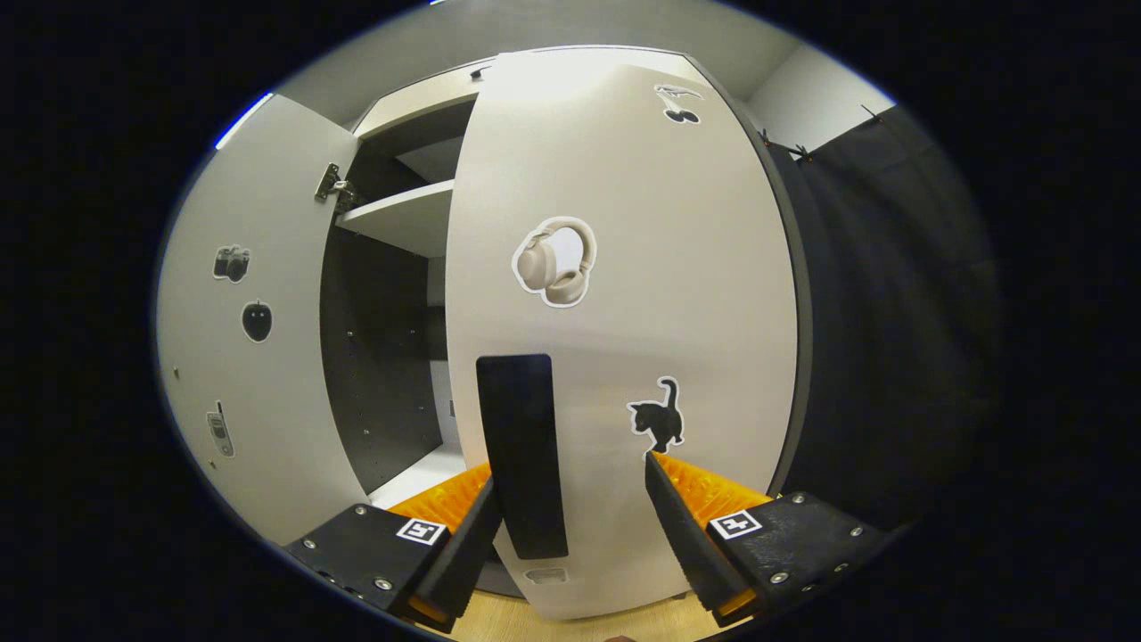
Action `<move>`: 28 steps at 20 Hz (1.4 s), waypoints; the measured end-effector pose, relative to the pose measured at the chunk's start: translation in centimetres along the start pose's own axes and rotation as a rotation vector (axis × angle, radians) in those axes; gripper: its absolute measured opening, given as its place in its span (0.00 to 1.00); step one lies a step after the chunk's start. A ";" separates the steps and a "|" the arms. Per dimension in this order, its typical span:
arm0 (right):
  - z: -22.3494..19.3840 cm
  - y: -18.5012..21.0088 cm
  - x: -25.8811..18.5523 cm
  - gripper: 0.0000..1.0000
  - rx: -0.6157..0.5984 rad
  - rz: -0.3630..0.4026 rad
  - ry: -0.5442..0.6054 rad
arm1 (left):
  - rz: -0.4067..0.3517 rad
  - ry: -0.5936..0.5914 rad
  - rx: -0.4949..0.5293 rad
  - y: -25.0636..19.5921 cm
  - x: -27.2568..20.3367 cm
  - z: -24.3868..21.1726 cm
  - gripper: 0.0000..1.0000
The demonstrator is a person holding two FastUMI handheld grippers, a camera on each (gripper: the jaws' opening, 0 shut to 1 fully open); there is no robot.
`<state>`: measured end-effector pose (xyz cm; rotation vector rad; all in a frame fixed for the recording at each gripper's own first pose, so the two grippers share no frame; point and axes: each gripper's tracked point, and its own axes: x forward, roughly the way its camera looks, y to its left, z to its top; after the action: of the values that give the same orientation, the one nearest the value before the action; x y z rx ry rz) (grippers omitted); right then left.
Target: Grab one shoe with the right hand and put it into the shoe cabinet, grab the other shoe with the left hand and put it into the shoe cabinet; then close the right door with the right hand and the left door with the left hand.
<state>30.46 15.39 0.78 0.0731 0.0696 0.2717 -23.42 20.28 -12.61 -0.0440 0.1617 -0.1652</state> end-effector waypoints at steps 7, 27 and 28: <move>0.7 0.8 -0.2 0.92 0.014 -0.014 -0.008 | -0.138 0.026 0.032 -2.8 1.4 -1.4 0.95; 10.4 -7.4 -14.7 0.92 -0.034 -0.136 -0.161 | -0.328 0.054 -0.071 -13.7 5.0 -2.3 0.96; 10.4 -8.0 -15.1 0.92 -0.035 -0.141 -0.159 | -0.327 0.060 -0.082 -14.1 5.3 -2.6 0.94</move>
<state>18.88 2.96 11.32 0.0546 -0.0876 0.1259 -20.93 5.41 -15.17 -0.1473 0.2212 -0.4863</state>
